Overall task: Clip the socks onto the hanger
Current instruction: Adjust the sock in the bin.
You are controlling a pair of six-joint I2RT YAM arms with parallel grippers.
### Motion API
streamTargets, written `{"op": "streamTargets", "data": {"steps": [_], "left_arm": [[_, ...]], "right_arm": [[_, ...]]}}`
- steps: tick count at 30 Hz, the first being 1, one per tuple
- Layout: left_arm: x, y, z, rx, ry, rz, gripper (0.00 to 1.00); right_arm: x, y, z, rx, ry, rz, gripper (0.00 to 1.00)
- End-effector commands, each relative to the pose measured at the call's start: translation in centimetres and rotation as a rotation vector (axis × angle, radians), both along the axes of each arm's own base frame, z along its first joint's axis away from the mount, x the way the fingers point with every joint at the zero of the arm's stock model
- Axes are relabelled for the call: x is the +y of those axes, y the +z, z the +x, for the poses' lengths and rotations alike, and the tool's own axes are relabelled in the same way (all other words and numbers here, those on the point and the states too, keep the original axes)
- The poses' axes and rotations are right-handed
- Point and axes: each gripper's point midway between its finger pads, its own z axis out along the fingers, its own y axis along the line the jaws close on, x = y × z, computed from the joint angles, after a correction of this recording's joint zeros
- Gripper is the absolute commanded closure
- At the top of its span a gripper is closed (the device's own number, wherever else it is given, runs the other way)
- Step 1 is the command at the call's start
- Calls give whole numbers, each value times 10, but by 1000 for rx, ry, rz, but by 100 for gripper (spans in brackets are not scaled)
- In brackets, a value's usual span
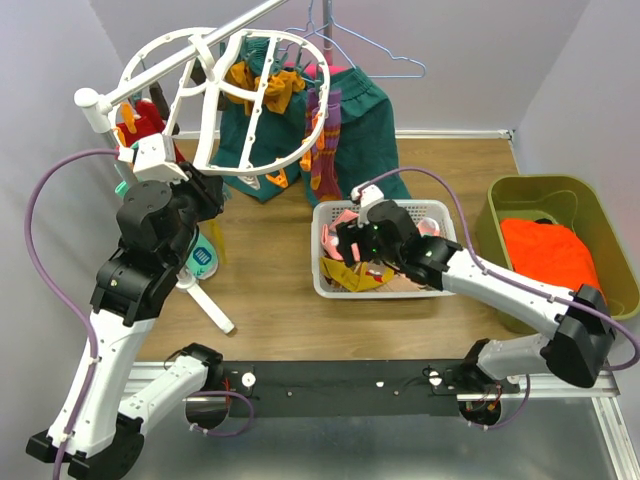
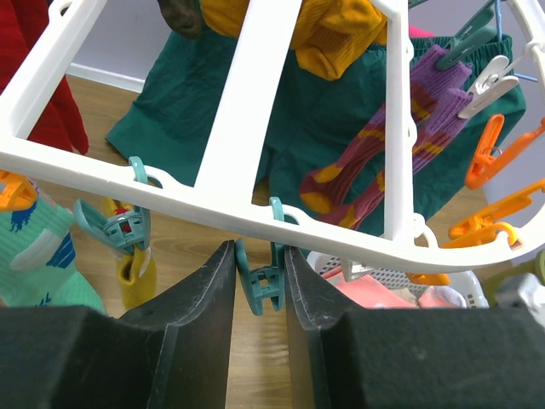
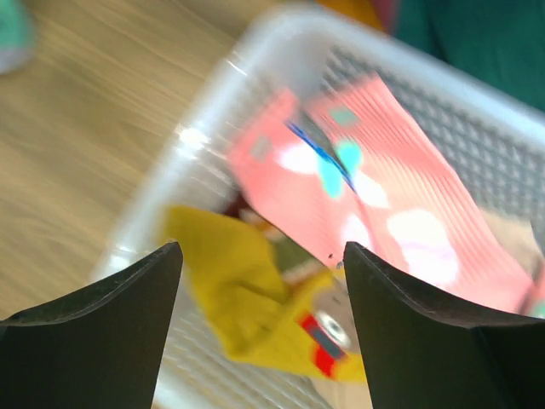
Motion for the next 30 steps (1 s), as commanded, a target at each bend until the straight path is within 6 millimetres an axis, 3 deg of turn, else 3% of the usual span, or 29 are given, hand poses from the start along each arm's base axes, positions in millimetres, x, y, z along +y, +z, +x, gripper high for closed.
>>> {"op": "streamTargets", "data": {"steps": [1,5,10,18,24,30], "left_arm": [[0,5,-2,-29,-6,-1,100],[0,3,-2,-20,-8,2,100],[-1,5,-4,-24,-15,-6,100],[-2,5,-2,-20,-22,1,100],[-3,2,-2,-14,-21,2,100],[-4,0,-1,-10,-27,-3,100]], "right_arm": [[-37,-57,-8,219,-25,-51,18],[-46,-87,1,321,-71,-78,24],[-79,-119,7,377,-242,-200,25],[-117,-126,5,371,-446,-227,24],[-122,-143,1,438,-459,-172,26],[-114,-138,7,421,-415,-120,40]]}}
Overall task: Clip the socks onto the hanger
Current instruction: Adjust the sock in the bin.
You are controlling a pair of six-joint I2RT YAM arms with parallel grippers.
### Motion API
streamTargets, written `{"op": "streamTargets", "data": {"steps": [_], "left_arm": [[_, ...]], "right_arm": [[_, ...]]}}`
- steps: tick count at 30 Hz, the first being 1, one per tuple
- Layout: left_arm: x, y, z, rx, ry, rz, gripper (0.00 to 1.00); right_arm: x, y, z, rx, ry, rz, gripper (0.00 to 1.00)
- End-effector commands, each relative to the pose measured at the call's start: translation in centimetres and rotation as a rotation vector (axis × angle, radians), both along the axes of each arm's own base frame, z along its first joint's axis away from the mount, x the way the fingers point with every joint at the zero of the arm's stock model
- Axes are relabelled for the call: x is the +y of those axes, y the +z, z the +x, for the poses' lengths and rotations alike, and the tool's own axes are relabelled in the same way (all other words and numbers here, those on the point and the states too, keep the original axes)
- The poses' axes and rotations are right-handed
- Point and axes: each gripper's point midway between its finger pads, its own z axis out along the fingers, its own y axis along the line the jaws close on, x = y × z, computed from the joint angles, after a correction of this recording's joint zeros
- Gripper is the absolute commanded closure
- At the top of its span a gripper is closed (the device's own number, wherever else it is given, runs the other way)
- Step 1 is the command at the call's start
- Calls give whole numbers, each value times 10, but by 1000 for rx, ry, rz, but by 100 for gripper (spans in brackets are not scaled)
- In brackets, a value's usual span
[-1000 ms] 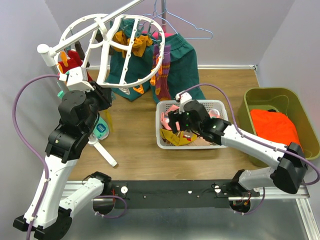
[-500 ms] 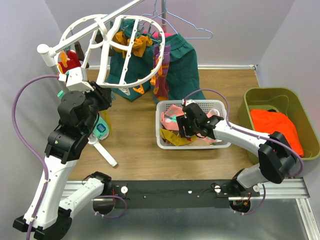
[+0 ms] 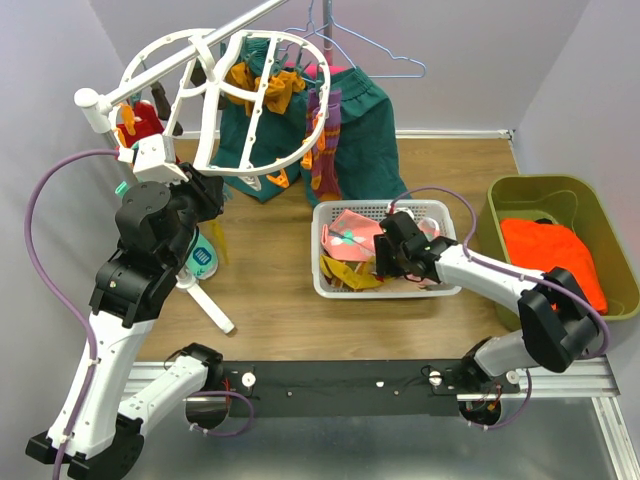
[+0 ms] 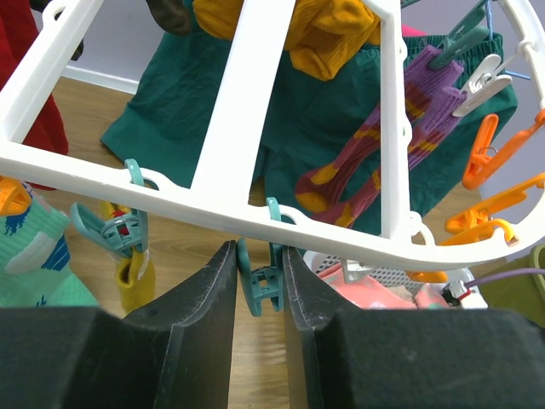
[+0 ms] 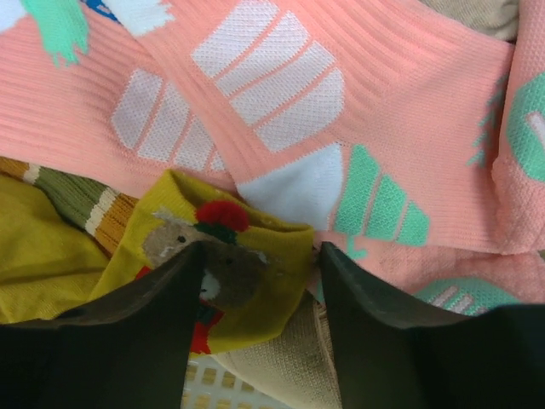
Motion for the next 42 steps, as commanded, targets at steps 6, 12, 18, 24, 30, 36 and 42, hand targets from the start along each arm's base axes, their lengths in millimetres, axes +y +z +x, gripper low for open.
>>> {"op": "streamTargets", "data": {"steps": [6,12,18,24,30,36,42], "left_arm": [[-3,-1,1,-5,-11,-3,100],[-2,0,1,-7,-11,-2,100],[-5,-1,2,-3,-25,-7,100],[-6,1,3,-4,-24,-11,100],[-8,3,6,-5,-28,-15,100],[-11,2,6,1,-41,-19,100],[-11,3,6,1,-43,-20,100]], "right_arm": [[13,39,11,-101,45,94,68],[17,81,20,-201,77,129,86],[25,133,31,-336,134,175,99],[59,242,25,-587,388,341,99],[89,309,15,-725,587,449,99],[50,280,59,-657,367,162,99],[-43,268,63,-670,65,-194,99]]}}
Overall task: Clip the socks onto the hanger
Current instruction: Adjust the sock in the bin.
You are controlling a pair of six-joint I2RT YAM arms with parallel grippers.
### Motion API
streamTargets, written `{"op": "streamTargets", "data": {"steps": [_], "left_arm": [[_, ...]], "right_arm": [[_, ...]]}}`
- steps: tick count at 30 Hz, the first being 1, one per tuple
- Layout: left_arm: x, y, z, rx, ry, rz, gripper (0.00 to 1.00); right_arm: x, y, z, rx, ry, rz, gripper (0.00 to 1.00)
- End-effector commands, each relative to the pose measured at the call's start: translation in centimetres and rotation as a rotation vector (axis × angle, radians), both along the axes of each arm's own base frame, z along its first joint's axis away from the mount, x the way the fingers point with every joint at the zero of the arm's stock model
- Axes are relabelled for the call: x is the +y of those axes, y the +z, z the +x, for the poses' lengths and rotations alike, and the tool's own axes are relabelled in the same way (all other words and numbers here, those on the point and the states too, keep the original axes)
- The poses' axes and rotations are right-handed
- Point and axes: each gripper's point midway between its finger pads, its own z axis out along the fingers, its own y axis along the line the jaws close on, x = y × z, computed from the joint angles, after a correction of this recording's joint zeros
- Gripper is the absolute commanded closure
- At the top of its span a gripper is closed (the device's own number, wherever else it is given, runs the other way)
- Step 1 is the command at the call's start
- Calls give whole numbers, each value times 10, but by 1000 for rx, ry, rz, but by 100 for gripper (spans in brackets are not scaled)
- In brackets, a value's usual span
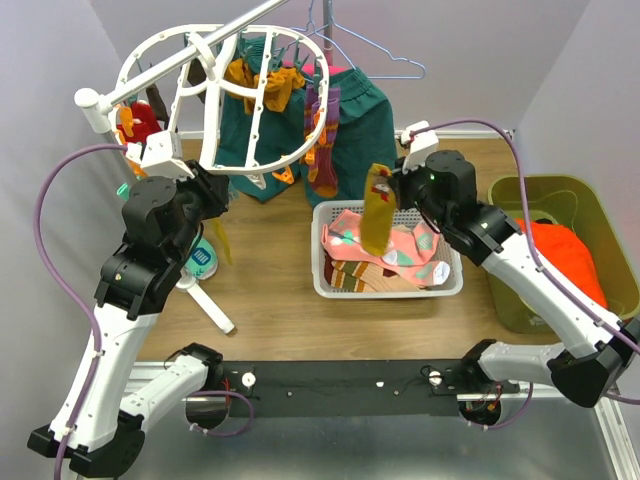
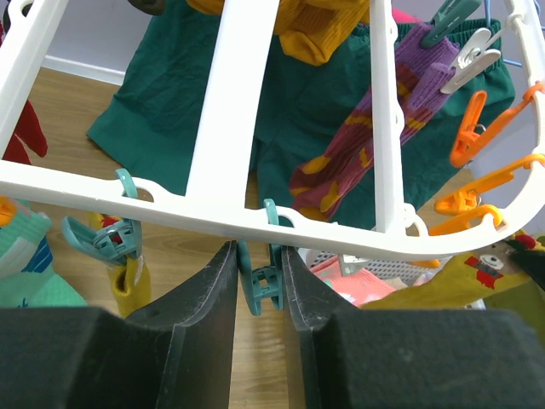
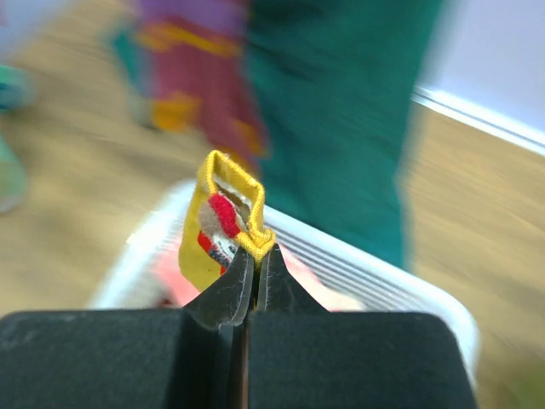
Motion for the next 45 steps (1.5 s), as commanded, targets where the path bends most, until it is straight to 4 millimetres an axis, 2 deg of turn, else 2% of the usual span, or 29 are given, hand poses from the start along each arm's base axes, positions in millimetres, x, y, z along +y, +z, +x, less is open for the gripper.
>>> {"op": "streamTargets", "data": {"steps": [1,4,6,7,10,11,12,14,17,18,20,21,23,24,28,31,33,35,39,42,45], "left_arm": [[-2,10,-2,-22,-13,-18,100],[-1,11,-2,-26,-7,-17,100],[0,11,-3,-27,-6,-16,100],[0,9,-3,-22,-6,-15,100],[0,6,-3,-14,-7,-11,100],[-1,5,-3,-12,-9,-12,100],[0,4,-3,-9,-9,-9,100],[0,4,-4,-11,-9,-10,100],[0,4,-4,-10,-11,-8,100],[-1,4,-4,-8,-12,-9,100],[-2,3,-5,-7,-16,-14,100],[-2,4,-5,-8,-17,-18,100],[-2,2,-6,-7,-18,-17,100],[-2,2,-6,-5,-18,-17,100],[-1,1,-6,-4,-14,-14,100],[-2,1,-6,-5,-17,-15,100],[-2,1,-6,-5,-19,-14,100],[-2,0,-6,-5,-19,-14,100],[-3,-1,-5,-5,-22,-16,100],[-3,-1,-6,-7,-24,-13,100],[-2,0,-6,-8,-21,-13,100]], "right_arm": [[-100,-9,-2,-29,-406,-273,99],[-122,-9,-6,-49,-480,-371,99],[-122,-25,-5,-31,-455,-428,99],[-112,-37,-2,-8,-410,-431,99],[-87,-94,-2,117,-307,-414,99],[-78,-123,1,184,-283,-434,99],[-71,-141,1,229,-277,-416,98],[-59,-192,1,336,-227,-456,97],[-35,-224,3,419,-198,-390,97],[-26,-241,3,460,-187,-383,96],[1,-243,2,475,-118,-337,94],[10,-250,-1,501,-104,-329,90],[36,-242,-3,499,-38,-284,84],[44,-240,-5,507,-19,-260,76],[84,-224,-25,571,176,-140,63],[90,-214,-37,598,253,-130,52],[85,-209,-43,602,268,-158,45],[74,-203,-43,586,243,-188,43],[50,-206,-33,525,164,-296,37],[49,-211,-37,535,213,-342,36],[67,-208,-54,554,384,-314,36]]}}
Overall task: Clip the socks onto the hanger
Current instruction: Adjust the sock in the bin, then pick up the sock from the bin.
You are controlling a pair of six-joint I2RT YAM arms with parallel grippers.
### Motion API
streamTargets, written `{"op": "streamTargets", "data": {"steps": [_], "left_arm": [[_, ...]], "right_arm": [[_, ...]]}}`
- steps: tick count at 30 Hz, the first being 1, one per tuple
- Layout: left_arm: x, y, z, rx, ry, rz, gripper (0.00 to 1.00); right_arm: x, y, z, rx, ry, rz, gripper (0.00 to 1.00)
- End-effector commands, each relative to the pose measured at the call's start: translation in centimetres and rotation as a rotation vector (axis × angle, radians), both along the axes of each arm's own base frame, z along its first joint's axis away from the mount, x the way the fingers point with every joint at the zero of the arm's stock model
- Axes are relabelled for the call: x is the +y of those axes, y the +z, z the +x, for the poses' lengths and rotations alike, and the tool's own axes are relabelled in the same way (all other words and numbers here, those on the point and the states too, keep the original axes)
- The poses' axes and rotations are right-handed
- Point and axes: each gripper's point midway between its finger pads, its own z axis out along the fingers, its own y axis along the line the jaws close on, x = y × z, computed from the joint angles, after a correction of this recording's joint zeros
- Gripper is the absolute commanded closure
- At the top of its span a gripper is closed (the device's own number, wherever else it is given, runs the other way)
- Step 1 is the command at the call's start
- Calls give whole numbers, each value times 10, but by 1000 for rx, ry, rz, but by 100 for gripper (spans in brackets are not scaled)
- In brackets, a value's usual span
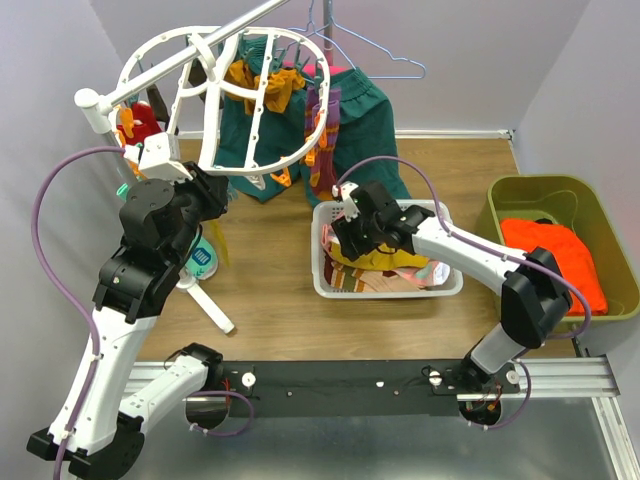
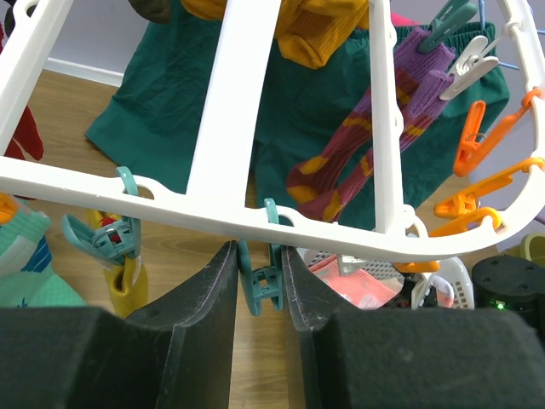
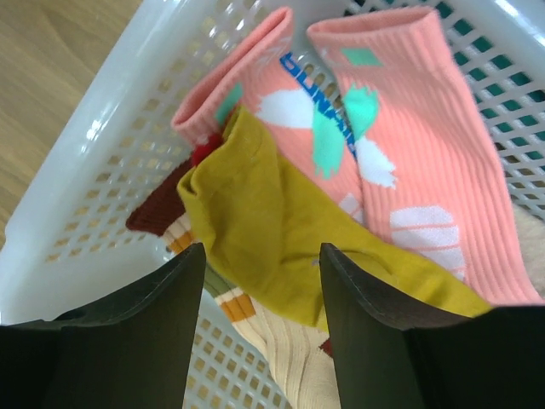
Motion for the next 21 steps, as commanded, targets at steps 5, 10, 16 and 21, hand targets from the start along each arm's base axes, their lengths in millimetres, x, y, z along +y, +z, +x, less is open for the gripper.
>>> {"op": "streamTargets", "data": {"steps": [5,10,16,21], "left_arm": [[-3,-2,-3,1,-19,-7,100],[-3,-1,-3,-1,-21,-10,100],[-2,-1,-4,0,-16,-8,100],[-2,-2,-4,3,-18,-8,100]], "right_arm": [[21,4,-17,26,241,45,36],[31,3,-9,9,294,40,38],[38,-10,-1,21,306,29,39],[37,-23,-2,42,312,8,41]]}}
